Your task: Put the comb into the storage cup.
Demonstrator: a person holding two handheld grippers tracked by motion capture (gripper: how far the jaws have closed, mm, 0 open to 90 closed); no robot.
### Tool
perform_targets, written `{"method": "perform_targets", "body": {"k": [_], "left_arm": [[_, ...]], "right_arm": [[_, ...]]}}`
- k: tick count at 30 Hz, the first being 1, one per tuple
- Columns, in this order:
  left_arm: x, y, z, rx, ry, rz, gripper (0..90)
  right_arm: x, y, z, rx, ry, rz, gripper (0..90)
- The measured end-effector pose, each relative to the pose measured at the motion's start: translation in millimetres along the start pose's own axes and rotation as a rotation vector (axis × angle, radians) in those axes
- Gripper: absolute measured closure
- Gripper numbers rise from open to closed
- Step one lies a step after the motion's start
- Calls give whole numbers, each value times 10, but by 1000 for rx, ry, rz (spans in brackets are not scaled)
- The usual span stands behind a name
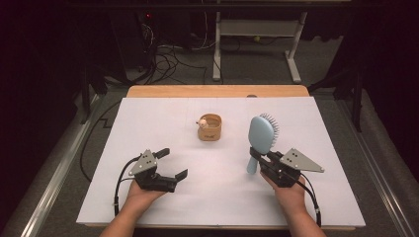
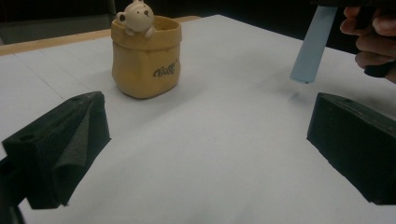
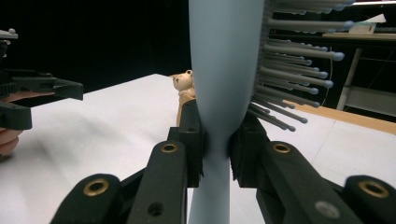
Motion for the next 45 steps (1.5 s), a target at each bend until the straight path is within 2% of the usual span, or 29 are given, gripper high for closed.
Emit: {"method": "perform_targets", "body": {"k": [10,15,21,27,45], "left_arm": [[-14,7,1,3,2,2,5],[-30,25,3,10,9,-5,5],[-26,27,5,14,8,-5,5],[-27,37,5,15,9,-10,5],[-33,24,18,14,20,-4,5]], "right_arm": [[23,-77,-264,-6,-1,13,780],[-3,-128,-370,-14,3,-7,780],[-2,-193,-504,-17,0,-7,780],[-40,-287,-625,-27,-1,-16,780],[-179,-680,-954,-67,37,-2,780]]}}
Point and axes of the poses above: each handheld gripper's, and its own axes: z roughly backward along the jaws, y roughly out of its underside, x roughly to its left, the point moved 10 cm from there along -z, roughly forward along the jaws, and after that the axes turned 10 degrees about z, right-handed, at the moved point
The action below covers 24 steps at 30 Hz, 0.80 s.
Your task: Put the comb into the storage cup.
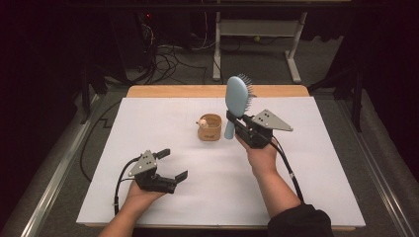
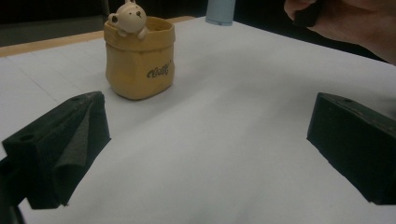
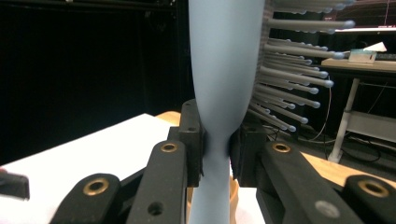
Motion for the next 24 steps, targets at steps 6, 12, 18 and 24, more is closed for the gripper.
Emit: {"method": "perform_targets", "body": {"k": [6,12,18,24], "left_arm": [[-27,-3,0,-1,13,1,5],[-21,-9,6,0,13,8,6],[-26,-7,6,1,16,9,6],[-20,-15,10,-1,13,16,6]], "right_arm": [[12,-58,-153,3,0,20,780],[4,-62,-318,7,4,19,781],[-41,-39,-446,18,19,4,781],[-74,-37,-549,11,22,-9,781]]}}
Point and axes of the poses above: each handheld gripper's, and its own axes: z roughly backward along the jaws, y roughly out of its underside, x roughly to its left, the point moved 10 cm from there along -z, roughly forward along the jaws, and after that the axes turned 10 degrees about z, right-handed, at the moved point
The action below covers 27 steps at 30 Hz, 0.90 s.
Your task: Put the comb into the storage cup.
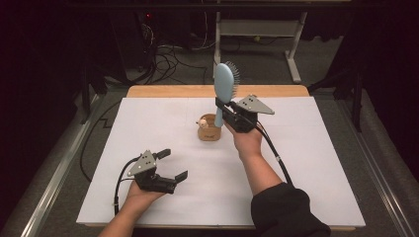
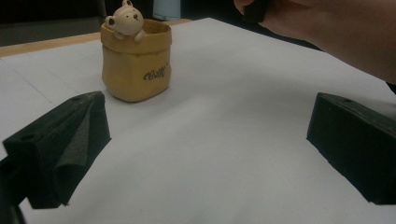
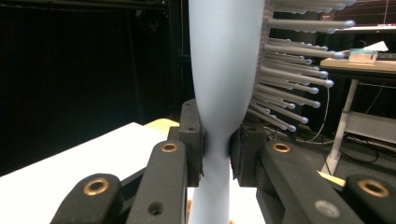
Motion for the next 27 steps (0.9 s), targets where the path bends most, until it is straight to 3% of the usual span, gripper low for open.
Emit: {"method": "perform_targets", "body": {"k": [6,27], "left_arm": [[0,-13,8,-6,1,0,6],[-9,-53,34,-19,6,12,8]], "right_arm": [[13,28,-102,7,1,-2,781],[180,450,-348,63,-6,-35,782]]}}
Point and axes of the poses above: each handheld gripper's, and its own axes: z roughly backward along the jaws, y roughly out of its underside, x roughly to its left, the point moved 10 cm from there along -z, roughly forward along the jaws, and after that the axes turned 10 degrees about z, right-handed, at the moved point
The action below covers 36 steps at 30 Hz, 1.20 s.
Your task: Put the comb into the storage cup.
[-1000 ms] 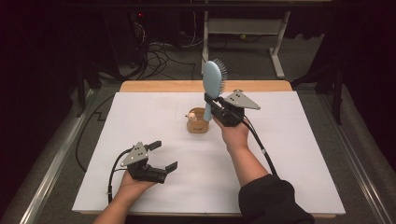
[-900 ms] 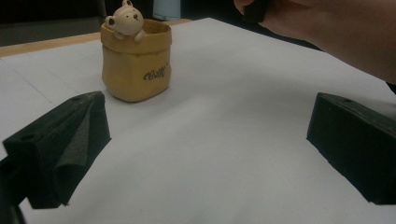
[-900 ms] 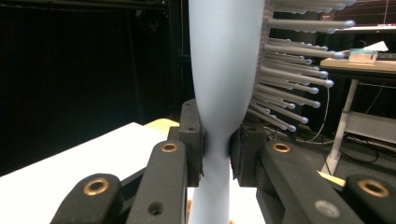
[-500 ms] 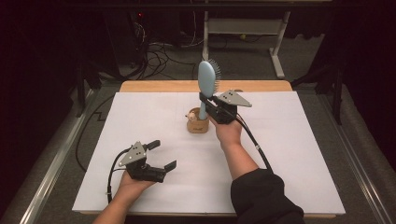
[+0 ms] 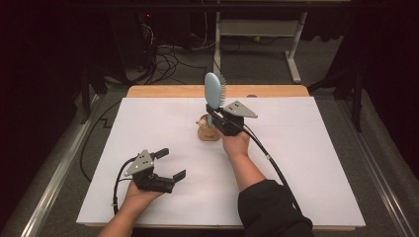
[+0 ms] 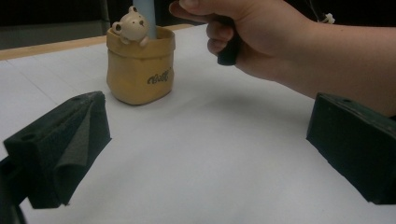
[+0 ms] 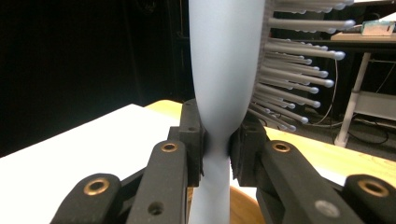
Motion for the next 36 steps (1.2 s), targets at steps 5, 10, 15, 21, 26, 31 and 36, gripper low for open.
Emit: {"method": "perform_targets", "body": {"k": [5,10,15,21,26,31,36], "left_arm": [[7,-5,6,1,-3,-4,9],[6,-7,8,0,-2,-5,9],[6,-8,10,-1,-3,-5,8],[8,-6,9,-1,-2,-5,9],[11,-13,9,-3,-2,-5,9],[7,-7,9,-1,-1,-4,9],[5,-5,8,-1,-1,-3,10]], "right_arm": [[14,71,-19,12,0,-10,782],[28,108,-28,18,-1,-8,782],[40,136,-33,26,-1,-10,782],[22,172,-29,27,3,-23,782],[20,192,-32,29,3,-23,782],[21,196,-34,32,5,-19,781],[28,208,-37,42,4,-17,781]]}}
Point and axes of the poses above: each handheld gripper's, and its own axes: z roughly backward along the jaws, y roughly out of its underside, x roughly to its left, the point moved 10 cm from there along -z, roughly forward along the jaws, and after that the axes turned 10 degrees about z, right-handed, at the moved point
